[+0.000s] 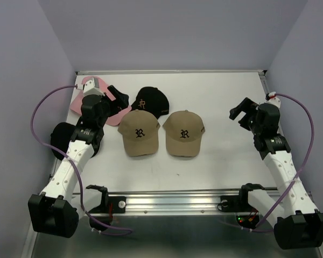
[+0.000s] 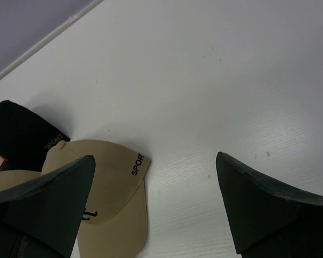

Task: Stack the hats

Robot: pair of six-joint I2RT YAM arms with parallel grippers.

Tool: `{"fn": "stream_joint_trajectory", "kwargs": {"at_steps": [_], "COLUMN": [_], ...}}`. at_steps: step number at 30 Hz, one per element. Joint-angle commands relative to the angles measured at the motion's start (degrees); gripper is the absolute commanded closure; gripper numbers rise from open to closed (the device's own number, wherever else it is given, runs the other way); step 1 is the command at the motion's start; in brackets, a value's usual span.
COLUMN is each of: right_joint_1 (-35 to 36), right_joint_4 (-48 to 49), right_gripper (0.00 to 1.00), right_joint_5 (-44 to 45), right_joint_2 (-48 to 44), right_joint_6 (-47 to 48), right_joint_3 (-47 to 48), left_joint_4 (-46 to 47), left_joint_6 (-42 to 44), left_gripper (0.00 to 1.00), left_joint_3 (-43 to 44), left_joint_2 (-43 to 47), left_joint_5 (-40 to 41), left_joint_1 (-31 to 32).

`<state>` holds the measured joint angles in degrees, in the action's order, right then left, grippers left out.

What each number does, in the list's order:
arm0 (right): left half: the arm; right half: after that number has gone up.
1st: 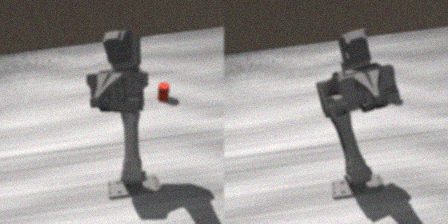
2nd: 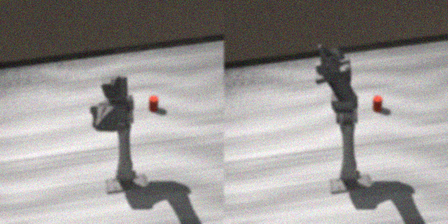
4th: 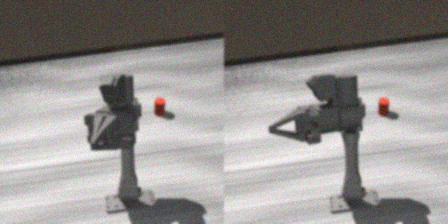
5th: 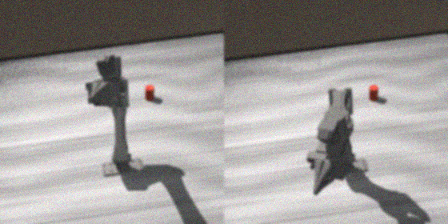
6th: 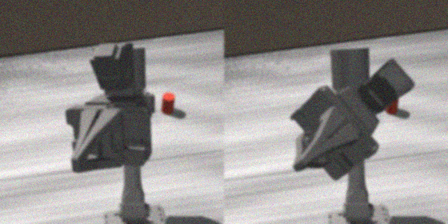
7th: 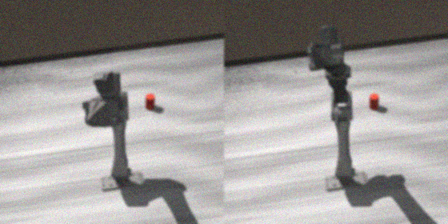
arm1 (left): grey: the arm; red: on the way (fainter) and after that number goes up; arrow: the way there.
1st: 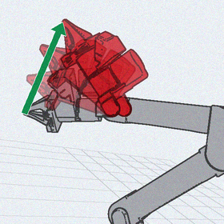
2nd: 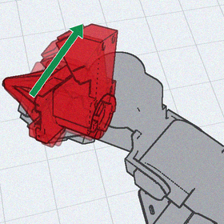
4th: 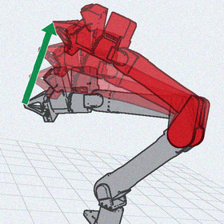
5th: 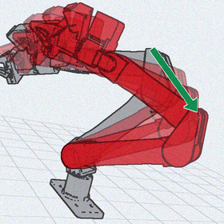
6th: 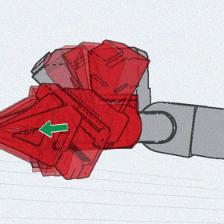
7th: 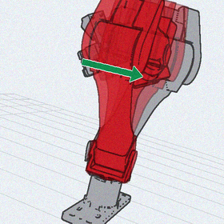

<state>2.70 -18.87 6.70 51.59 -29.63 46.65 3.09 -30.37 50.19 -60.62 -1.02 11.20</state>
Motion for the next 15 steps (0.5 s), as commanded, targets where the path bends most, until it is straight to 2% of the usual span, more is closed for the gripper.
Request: {"fn": "stream_joint_trajectory", "kwargs": {"at_steps": [1, 12, 15], "right_joint_1": [-0.2, -0.2, -0.2], "right_joint_4": [1.3, 2.3, 1.8], "right_gripper": [0.0, 0.0, 0.0], "right_joint_5": [-1.2, -6.1, -6.2], "right_joint_2": [-1.8, -1.1, -0.3], "right_joint_6": [0.1, 0.6, -2.4], "right_joint_3": [-0.4, -1.9, -2.9], "left_joint_4": [1.2, 0.9, 0.9], "left_joint_6": [-0.4, -1.7, -2.6], "left_gripper": [0.01, 0.01, 0.01], "left_joint_3": [-1.1, -1.5, -2.4], "left_joint_2": [2.4, 1.5, 1.9], "left_joint_5": [3.0, 2.5, 1.9], "left_joint_1": [0.4, 0.4, 0.6]}}
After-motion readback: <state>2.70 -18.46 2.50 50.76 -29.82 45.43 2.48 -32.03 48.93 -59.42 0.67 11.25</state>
